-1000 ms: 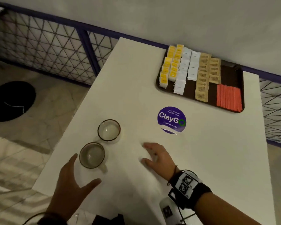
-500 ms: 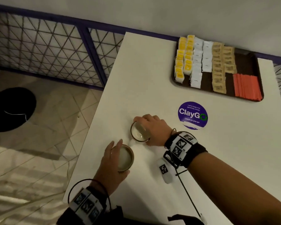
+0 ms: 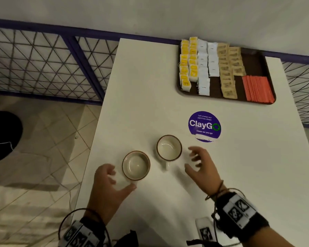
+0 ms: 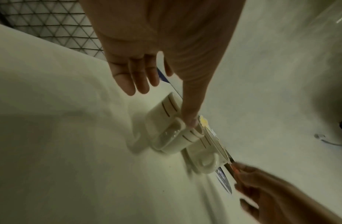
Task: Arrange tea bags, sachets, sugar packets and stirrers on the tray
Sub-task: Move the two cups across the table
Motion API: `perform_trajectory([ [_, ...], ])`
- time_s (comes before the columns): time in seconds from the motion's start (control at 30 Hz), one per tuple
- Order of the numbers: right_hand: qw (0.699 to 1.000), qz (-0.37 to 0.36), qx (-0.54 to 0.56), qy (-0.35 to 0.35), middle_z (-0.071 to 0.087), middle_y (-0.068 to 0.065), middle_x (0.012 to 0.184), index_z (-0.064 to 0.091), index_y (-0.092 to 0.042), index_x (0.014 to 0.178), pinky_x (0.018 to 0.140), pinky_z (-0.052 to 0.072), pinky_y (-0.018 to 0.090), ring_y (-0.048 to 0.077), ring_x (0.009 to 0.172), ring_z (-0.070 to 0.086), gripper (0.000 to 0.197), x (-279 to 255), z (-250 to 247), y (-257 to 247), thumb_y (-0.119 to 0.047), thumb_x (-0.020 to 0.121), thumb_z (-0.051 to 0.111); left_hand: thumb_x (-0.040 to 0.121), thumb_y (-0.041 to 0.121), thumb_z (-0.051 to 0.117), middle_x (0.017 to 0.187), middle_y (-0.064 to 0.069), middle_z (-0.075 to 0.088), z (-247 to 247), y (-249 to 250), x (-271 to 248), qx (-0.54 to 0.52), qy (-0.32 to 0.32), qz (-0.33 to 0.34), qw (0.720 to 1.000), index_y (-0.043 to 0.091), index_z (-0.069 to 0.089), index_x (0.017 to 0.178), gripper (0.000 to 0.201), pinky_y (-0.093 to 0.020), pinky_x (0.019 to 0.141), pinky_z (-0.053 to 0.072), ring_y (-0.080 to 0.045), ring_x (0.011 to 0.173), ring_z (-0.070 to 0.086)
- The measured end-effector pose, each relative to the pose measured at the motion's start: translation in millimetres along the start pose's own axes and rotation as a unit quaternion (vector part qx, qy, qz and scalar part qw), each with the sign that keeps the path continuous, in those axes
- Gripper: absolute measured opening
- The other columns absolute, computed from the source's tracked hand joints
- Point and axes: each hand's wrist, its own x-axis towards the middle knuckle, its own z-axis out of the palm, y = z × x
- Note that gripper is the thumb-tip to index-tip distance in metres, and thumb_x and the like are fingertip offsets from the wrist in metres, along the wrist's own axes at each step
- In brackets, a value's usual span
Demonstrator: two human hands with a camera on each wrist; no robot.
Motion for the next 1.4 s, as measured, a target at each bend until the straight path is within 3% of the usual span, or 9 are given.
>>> perform_trajectory([
  [0.07,0.995,0.085,0.053,-0.001,0.057,-0.001,0.083,0.065,-0.021,0.095,0.065,0.041,0.011,0.011,0.072,0.053,0.025,-13.3,13.5,2.8,-0.024,0.072,0.076,0.063,0.029,0.084,0.091,-0.001,0.057,-2.8,-6.6,-4.1,-0.001,-0.057,-0.02,0.998,0.022,0.053,0.093,0.044,-0.021,0.06,0.047,-0.02,0.074,0.057],
  [0.2,0.979,0.149,0.117,-0.078,0.048,-0.001,0.07,0.071,-0.019,0.085,0.066,0.041,0.019,0.01,0.063,0.044,0.013,-16.6,36.8,-4.1,-0.025,0.075,0.077,0.08,0.016,0.071,0.071,-0.007,0.061,2.4,-9.4,1.3,-0.089,-0.167,-0.043,0.981,0.019,0.067,0.088,0.01,-0.027,0.051,0.047,-0.016,0.056,0.053],
  [0.3,0.976,0.131,0.121,-0.126,0.036,0.006,0.061,0.053,0.004,0.066,0.059,0.034,0.025,0.014,0.057,0.035,0.04,-9.1,44.4,-9.0,-0.029,0.085,0.066,0.088,0.008,0.061,0.059,0.001,0.06,6.2,-12.2,11.5,-0.131,-0.283,-0.076,0.947,0.019,0.072,0.095,0.017,-0.025,0.052,0.045,-0.011,0.054,0.053],
  [0.43,0.97,0.147,0.111,-0.156,0.041,-0.002,0.05,0.046,-0.005,0.061,0.054,0.035,0.021,0.009,0.047,0.039,0.038,0.2,44.4,-12.9,-0.025,0.091,0.058,0.088,0.007,0.061,0.067,0.001,0.065,9.1,-12.8,26.6,-0.152,-0.354,-0.071,0.92,0.009,0.071,0.095,0.013,-0.023,0.058,0.048,-0.01,0.064,0.06],
  [0.53,0.979,0.133,0.092,-0.128,0.043,-0.01,0.048,0.041,-0.016,0.061,0.054,0.035,0.02,0.004,0.047,0.041,0.035,13.6,41.8,-14.4,-0.018,0.094,0.052,0.092,0.002,0.053,0.067,0.001,0.065,13.1,-4.6,43.2,-0.148,-0.296,-0.03,0.943,0.008,0.069,0.092,0.017,-0.022,0.061,0.05,-0.01,0.066,0.061],
  [0.7,0.987,0.104,0.106,-0.057,0.044,-0.001,0.055,0.048,0.005,0.077,0.055,0.035,0.024,0.004,0.048,0.039,0.033,66.6,38.4,-27.8,-0.022,0.096,0.048,0.092,-0.001,0.052,0.081,-0.003,0.065,22.2,25.8,100.4,-0.189,-0.167,0.027,0.967,0.013,0.064,0.085,0.02,-0.018,0.06,0.052,-0.008,0.066,0.063],
  [0.87,0.988,0.091,0.12,0.015,0.049,0.007,0.062,0.054,0.004,0.089,0.059,0.039,0.029,0.014,0.056,0.045,0.031,162.9,40.0,-61.9,-0.024,0.097,0.043,0.092,0.005,0.052,0.083,-0.009,0.066,36.0,74.4,186.7,-0.243,-0.1,0.048,0.964,0.004,0.062,0.094,0.01,-0.017,0.069,0.053,-0.002,0.067,0.066],
  [1.13,0.984,0.101,0.118,0.086,0.05,0.005,0.066,0.058,-0.008,0.088,0.068,0.044,0.038,0.025,0.069,0.053,0.024,311.5,50.9,-80.1,-0.024,0.096,0.042,0.095,0.004,0.048,0.087,-0.004,0.063,48.9,134.0,314.1,-0.29,-0.048,0.098,0.951,0.009,0.06,0.092,0.014,-0.012,0.072,0.052,-0.013,0.081,0.063],
  [1.4,0.986,0.108,0.084,0.097,0.055,0.011,0.074,0.058,-0.006,0.09,0.078,0.05,0.05,0.036,0.08,0.058,0.027,374.9,58.4,-73.6,-0.027,0.094,0.042,0.094,0.008,0.05,0.083,0.0,0.064,56.1,159.9,393.1,-0.28,-0.06,0.108,0.952,0.019,0.062,0.083,0.02,-0.023,0.084,0.051,-0.014,0.081,0.065],
])
